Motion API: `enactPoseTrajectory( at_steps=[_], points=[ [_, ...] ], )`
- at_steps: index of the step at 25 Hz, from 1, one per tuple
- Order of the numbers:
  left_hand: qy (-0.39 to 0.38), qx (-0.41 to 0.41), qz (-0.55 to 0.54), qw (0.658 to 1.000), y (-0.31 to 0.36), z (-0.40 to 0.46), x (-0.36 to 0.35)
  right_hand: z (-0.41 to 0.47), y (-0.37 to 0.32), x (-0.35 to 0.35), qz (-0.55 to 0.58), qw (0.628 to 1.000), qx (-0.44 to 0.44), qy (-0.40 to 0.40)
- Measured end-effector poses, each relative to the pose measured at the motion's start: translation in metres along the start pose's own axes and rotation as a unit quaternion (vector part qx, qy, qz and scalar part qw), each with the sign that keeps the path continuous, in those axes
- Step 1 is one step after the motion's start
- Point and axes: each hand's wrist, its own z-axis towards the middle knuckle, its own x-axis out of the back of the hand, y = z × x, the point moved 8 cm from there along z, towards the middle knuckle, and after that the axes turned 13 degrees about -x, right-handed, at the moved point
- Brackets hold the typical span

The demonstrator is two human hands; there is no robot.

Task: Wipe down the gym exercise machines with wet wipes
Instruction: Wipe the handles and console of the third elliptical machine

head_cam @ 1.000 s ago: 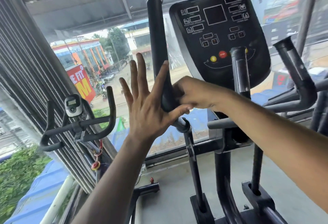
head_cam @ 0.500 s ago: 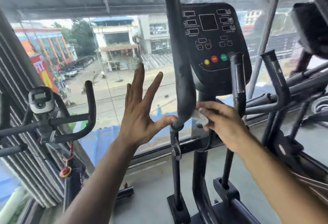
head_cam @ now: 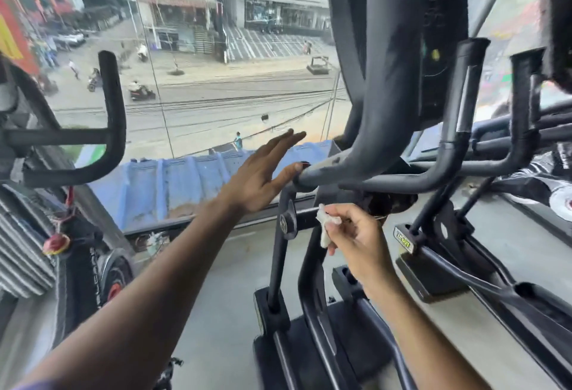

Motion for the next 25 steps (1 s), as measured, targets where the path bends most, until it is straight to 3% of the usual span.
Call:
enactPoseTrajectory(
  at_steps=[8, 11, 17, 22, 25],
  points=[
    [0.016, 0.027, -0.073, 0.997, -0.076, 0.007, -0.012, 0.034, -0.008, -0.067, -0.161, 0.981, 0.094, -0.056],
    [0.012, -0.008, -0.107, 0.994, -0.091, 0.025, -0.023, 0.055, -0.014, -0.082, -0.217, 0.970, 0.096, -0.046],
    [-0.007, -0.086, -0.219, 0.972, -0.122, 0.083, -0.037, 0.052, -0.053, -0.136, -0.345, 0.929, 0.129, 0.020],
    [-0.087, -0.188, -0.297, 0.932, -0.140, 0.121, -0.046, 0.112, -0.075, -0.163, -0.348, 0.930, 0.066, 0.096],
    [-0.159, -0.235, -0.325, 0.902, -0.133, 0.139, -0.073, 0.117, -0.085, -0.150, -0.380, 0.907, 0.021, 0.183]
  ],
)
